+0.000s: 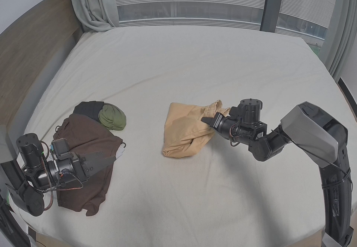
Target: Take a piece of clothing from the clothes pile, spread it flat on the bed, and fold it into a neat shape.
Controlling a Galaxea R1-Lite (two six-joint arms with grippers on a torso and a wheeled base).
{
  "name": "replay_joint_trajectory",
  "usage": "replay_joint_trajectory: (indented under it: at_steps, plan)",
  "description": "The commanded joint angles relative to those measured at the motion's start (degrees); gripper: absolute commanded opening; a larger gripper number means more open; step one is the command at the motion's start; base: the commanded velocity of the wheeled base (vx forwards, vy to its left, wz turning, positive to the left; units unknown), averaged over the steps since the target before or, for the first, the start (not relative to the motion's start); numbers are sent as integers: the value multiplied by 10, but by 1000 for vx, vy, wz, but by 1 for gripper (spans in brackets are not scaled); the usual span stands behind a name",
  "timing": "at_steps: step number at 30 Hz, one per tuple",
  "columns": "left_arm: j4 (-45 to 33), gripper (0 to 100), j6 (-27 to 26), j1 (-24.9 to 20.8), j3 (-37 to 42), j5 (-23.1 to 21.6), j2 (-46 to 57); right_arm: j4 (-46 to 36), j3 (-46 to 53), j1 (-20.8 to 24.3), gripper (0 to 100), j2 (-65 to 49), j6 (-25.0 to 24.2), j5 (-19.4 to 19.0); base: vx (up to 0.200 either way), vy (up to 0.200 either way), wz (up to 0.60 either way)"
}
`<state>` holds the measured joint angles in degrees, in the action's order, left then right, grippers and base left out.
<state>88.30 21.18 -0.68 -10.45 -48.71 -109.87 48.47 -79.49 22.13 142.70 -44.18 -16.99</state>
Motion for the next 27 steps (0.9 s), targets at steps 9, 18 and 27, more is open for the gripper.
replay_joint_trajectory:
  at_steps: [9,18,27]
  plan:
    - [0,100,-1,0,1,-2,-4,44,62,-9,0,21,13,4,0,0,0]
    - [0,100,-1,0,0,-2,-3,44,73,-9,0,21,13,4,0,0,0]
    - [0,100,0,0,-1,-2,-3,56,72,-15,100,21,14,6,0,0,0]
